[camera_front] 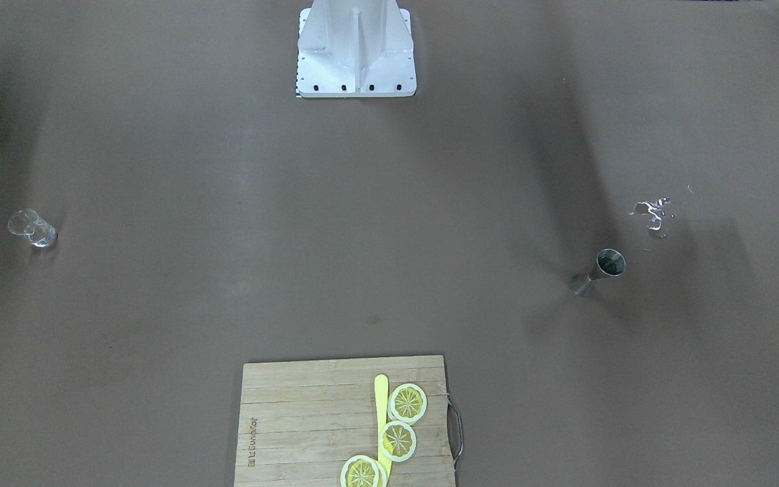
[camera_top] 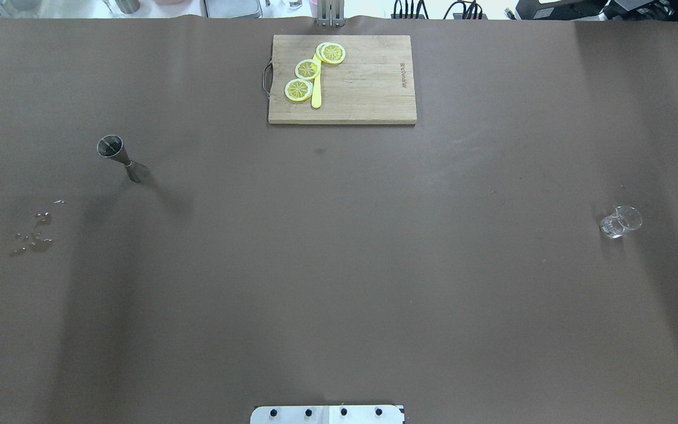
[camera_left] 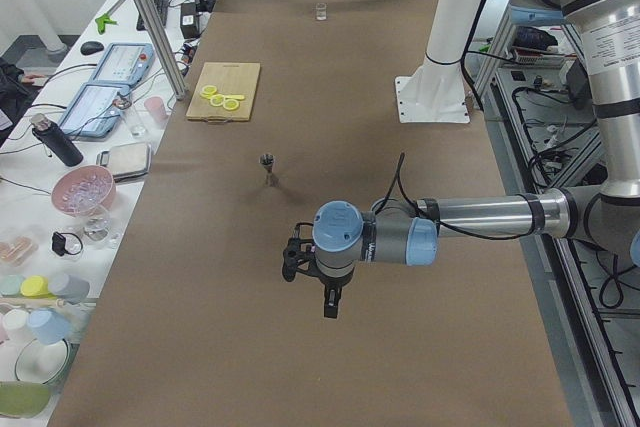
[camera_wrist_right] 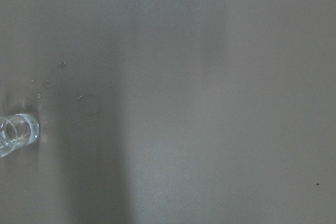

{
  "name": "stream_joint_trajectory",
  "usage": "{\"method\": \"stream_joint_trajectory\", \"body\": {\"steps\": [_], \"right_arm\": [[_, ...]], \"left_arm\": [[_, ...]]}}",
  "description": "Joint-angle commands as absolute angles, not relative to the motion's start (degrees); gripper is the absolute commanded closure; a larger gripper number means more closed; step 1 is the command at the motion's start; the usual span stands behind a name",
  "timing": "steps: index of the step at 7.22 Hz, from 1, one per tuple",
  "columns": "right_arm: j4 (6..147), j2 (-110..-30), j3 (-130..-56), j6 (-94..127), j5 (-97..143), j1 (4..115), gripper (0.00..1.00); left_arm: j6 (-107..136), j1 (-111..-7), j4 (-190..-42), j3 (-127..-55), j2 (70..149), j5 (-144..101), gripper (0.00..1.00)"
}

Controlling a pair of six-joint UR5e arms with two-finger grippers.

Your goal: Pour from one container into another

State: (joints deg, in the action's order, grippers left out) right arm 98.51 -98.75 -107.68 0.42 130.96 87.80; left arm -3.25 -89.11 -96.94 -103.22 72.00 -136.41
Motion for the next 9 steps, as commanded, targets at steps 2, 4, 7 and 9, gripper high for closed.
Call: {"method": "stream_joint_trajectory", "body": {"steps": [2, 4, 7, 9], "right_arm": [[98.61, -99.05, -107.32, 0.53, 131.04, 88.06, 0.0], [98.61, -99.06, -107.14, 1.22, 131.13, 88.33, 0.0], [98.26, -98.53, -107.58, 11.16, 131.84, 88.33, 0.0], [94.33, -99.4, -107.4, 11.07, 131.84, 88.33, 0.0]], "left_arm": [[-3.25, -89.12, -96.94, -103.1, 71.98, -136.41, 0.02], [-3.25, -89.12, -96.94, -103.18, 71.98, -136.41, 0.02], [-3.34, -89.12, -96.94, -103.36, 72.07, -136.49, 0.02], [-3.25, -89.03, -96.94, -103.1, 72.16, -136.41, 0.02]]}}
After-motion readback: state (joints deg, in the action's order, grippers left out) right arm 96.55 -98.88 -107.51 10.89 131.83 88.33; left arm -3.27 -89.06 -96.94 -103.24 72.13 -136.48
